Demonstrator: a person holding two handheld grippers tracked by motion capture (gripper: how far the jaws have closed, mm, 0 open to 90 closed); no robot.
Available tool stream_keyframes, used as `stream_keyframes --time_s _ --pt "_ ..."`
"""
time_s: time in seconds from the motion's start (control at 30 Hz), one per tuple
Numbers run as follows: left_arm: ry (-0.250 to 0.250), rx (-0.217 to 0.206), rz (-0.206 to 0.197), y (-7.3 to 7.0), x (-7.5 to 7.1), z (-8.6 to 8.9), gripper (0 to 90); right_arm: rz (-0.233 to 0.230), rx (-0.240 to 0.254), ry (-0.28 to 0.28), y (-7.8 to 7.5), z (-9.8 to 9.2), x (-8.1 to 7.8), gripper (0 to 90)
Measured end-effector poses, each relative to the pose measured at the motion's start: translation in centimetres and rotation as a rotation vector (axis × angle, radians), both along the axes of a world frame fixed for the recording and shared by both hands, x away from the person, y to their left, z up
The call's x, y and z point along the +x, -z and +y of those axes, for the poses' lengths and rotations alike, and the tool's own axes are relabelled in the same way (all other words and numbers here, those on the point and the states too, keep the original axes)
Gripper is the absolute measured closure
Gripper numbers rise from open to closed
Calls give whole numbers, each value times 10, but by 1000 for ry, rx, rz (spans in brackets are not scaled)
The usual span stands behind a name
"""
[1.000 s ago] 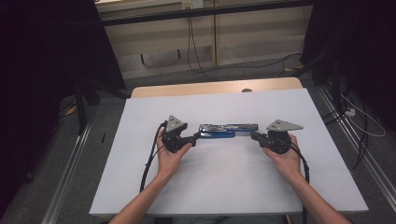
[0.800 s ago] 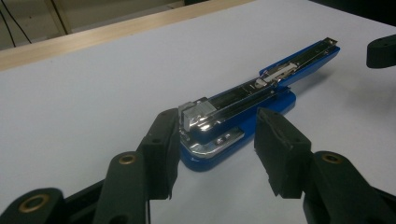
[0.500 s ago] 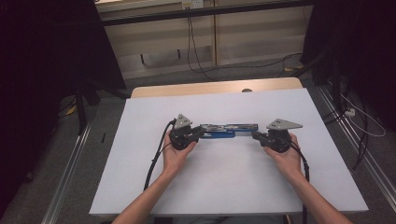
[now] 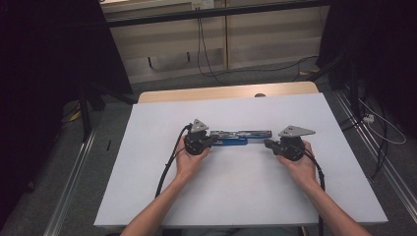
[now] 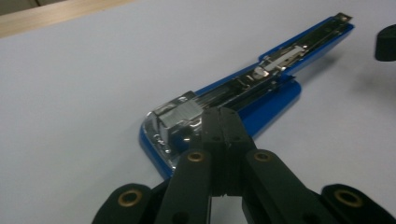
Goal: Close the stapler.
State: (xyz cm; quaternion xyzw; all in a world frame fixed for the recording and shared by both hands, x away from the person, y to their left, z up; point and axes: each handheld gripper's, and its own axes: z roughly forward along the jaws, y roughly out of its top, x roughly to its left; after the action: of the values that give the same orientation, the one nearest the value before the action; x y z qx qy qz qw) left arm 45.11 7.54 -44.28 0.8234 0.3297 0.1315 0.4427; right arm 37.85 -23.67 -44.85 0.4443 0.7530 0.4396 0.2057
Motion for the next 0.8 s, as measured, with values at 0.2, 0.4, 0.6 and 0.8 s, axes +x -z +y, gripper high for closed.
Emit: stream_keyframes --time_s 0.2,0.4,0.6,0.8 --pt "-15 7 14 5 3 -1 900 9 0 1 1 -1 1 900" --pt "-13 33 4 8 2 -4 900 12 -5 -3 2 -1 1 900" --pt "1 41 8 7 2 -3 900 16 -11 -2 3 0 2 900" --pt "10 40 -11 8 2 -2 900 30 -33 23 4 -2 4 900"
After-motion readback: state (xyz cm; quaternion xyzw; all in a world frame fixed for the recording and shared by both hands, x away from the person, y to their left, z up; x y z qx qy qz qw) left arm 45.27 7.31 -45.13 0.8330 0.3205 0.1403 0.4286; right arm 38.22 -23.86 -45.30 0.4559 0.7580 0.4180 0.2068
